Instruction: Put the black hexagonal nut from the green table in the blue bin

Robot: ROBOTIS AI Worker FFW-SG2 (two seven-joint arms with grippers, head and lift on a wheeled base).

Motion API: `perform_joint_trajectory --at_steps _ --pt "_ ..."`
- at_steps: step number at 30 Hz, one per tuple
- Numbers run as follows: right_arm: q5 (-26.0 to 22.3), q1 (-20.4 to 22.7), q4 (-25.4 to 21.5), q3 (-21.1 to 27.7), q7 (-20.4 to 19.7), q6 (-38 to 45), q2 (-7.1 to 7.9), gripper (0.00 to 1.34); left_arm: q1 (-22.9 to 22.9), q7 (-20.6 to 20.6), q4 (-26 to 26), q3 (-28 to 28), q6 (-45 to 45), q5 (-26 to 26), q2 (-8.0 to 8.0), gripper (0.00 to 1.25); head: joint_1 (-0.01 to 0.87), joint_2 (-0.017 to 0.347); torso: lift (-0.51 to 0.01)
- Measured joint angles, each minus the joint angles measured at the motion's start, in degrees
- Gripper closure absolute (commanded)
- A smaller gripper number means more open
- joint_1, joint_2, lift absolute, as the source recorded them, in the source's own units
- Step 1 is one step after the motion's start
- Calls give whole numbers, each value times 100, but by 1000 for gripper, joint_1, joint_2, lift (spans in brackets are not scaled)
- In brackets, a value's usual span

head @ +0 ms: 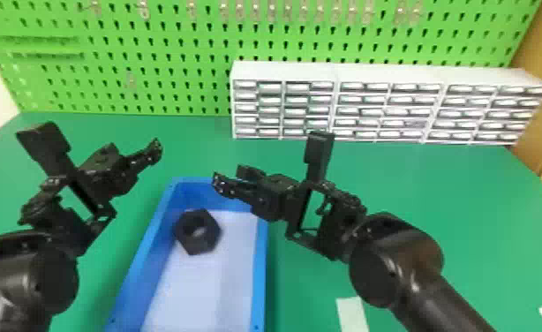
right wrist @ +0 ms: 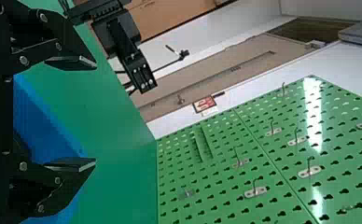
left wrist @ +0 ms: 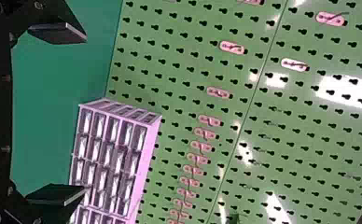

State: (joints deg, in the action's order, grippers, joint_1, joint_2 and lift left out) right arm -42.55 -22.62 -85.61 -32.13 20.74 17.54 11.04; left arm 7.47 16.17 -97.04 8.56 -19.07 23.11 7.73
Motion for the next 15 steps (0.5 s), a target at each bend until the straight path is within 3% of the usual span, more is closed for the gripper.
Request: perform_joint_trajectory --at_steps 6,15 --pt "809 221 -160 538 -27 34 -56 521 0 -2 0 12 0 0 0 144 666 32 -100" --pt "2441 880 -568 1995 -62 218 -290 519 -11 -39 2 16 0 -17 0 144 666 32 -100"
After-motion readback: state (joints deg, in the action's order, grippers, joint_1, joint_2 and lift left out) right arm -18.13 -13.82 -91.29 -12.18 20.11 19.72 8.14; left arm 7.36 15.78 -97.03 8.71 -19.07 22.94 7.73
